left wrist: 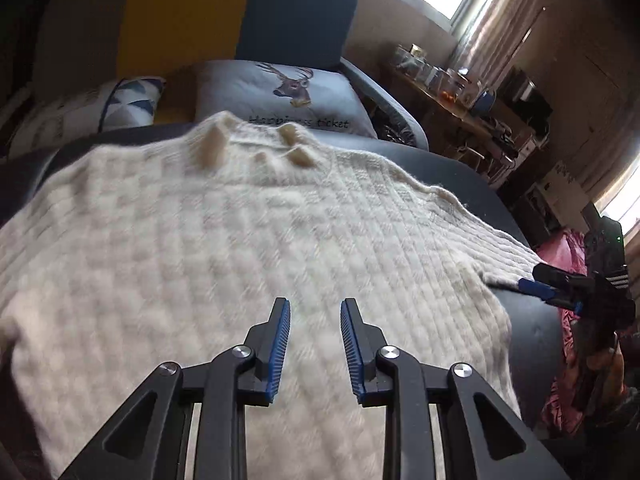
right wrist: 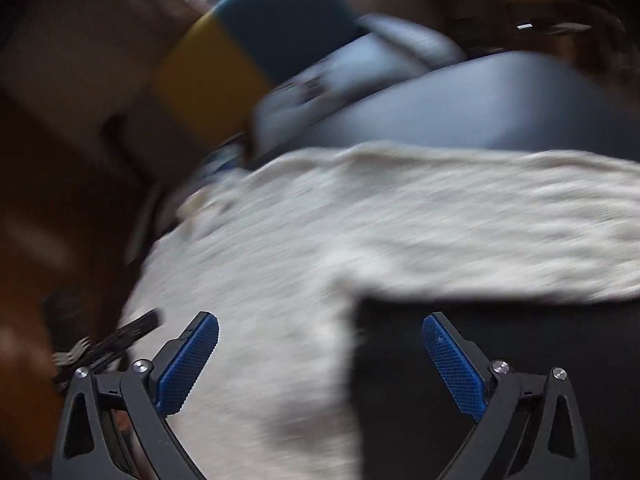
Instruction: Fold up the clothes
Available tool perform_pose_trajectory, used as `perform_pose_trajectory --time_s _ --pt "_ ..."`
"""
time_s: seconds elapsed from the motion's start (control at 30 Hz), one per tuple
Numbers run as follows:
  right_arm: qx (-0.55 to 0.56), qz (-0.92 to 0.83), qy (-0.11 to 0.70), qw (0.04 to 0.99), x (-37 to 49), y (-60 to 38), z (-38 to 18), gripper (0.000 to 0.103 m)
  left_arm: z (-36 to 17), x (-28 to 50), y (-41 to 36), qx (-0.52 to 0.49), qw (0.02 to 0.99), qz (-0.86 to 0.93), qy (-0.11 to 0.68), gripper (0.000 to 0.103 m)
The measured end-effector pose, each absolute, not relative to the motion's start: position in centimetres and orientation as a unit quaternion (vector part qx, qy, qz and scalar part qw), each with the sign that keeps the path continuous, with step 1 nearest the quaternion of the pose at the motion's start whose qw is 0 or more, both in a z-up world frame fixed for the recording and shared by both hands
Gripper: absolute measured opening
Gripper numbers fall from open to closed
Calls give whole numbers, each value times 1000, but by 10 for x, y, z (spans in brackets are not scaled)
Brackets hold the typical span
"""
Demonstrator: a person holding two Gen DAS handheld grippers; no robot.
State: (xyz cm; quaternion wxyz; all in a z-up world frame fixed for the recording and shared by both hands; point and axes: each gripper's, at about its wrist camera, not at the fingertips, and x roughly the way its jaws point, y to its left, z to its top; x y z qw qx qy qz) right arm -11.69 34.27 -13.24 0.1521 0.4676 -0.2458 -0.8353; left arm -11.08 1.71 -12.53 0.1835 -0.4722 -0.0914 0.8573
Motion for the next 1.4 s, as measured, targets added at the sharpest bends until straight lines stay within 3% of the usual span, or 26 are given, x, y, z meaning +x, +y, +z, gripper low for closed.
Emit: perform_pose_trajectory --time_s 0.1,0.23,0.43,0.57,0.9,1.13,1.4 --pt "506 -819 -207 175 -113 289 -153 103 -134 -82 -15 -478 156 857 -112 26" --pt "532 -826 -153 106 -103 272 -181 103 -164 -58 -46 -505 113 848 -114 22" --pt "535 -828 -156 59 -102 268 -170 103 -153 -30 -98 -477 121 844 -213 26" --pt "508 -843 -132 116 -93 226 -150 103 -153 -4 -169 -462 92 835 -284 26" --pt "508 -815 -66 269 -92 69 -163 103 -168 67 -379 -361 -24 782 -508 27" --pt "497 -804 -13 325 -104 -7 -152 103 -173 103 -479 -306 -147 754 -562 31" --pt "487 -806 -8 336 -127 -44 -146 103 -182 80 -520 -331 -222 740 -543 41"
